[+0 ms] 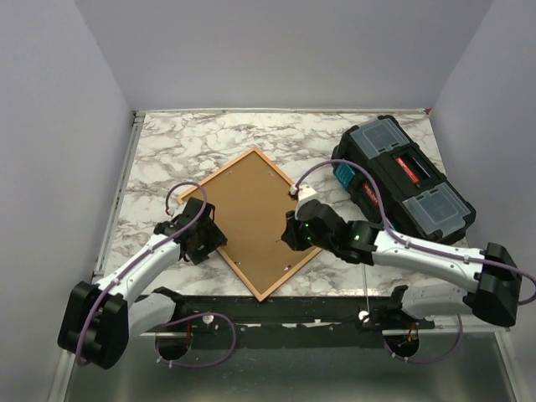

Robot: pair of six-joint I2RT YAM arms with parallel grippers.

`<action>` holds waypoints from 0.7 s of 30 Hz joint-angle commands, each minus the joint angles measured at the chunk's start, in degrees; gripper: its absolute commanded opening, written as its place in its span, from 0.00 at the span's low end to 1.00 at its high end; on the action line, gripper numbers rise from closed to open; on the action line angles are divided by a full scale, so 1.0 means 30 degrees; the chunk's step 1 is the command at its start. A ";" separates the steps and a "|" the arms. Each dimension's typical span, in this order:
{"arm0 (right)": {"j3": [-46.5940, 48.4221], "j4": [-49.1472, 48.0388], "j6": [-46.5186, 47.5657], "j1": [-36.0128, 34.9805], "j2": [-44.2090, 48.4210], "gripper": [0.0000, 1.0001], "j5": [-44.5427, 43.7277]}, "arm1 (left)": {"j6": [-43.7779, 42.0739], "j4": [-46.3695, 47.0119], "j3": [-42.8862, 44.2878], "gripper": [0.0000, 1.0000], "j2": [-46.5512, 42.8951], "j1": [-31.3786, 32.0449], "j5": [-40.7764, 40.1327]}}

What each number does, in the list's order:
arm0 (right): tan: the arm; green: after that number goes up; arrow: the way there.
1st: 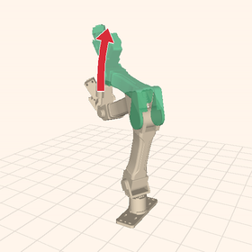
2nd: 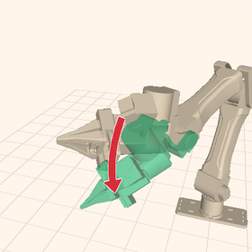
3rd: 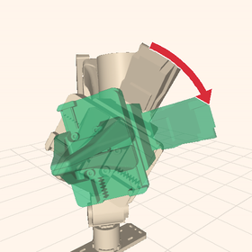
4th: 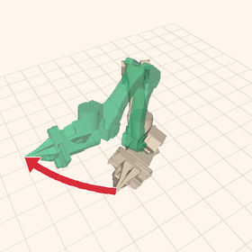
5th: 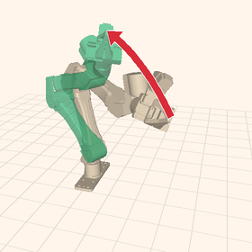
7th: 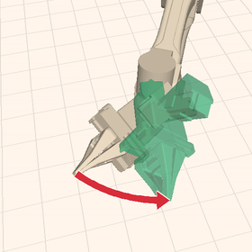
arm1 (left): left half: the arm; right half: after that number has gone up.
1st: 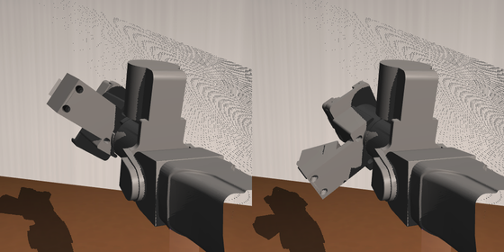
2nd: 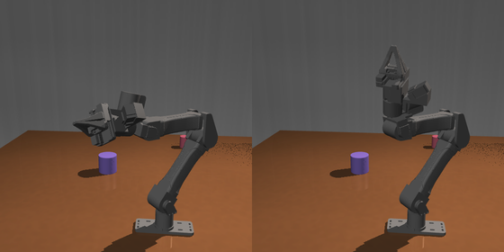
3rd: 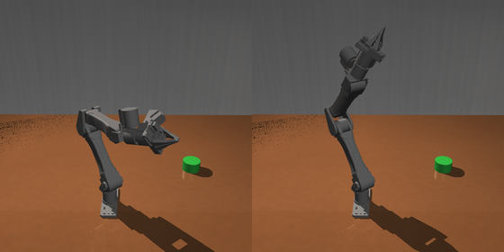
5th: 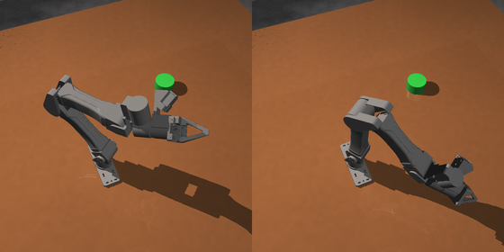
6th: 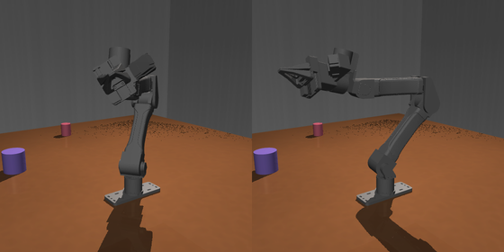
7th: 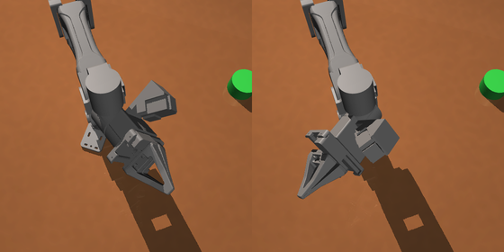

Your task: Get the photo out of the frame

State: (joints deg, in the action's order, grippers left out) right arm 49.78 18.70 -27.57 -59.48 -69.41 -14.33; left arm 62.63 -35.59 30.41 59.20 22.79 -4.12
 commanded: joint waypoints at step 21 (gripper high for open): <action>0.3823 -0.4109 -0.0665 -0.4806 -0.8961 0.01 0.0693 | -0.1249 0.2209 -0.0378 0.04 0.1593 -0.0945 -0.0540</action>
State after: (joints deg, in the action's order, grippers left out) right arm 59.53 6.96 -30.48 -72.64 -94.76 -10.07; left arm 60.60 -30.57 30.70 63.33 20.32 -3.86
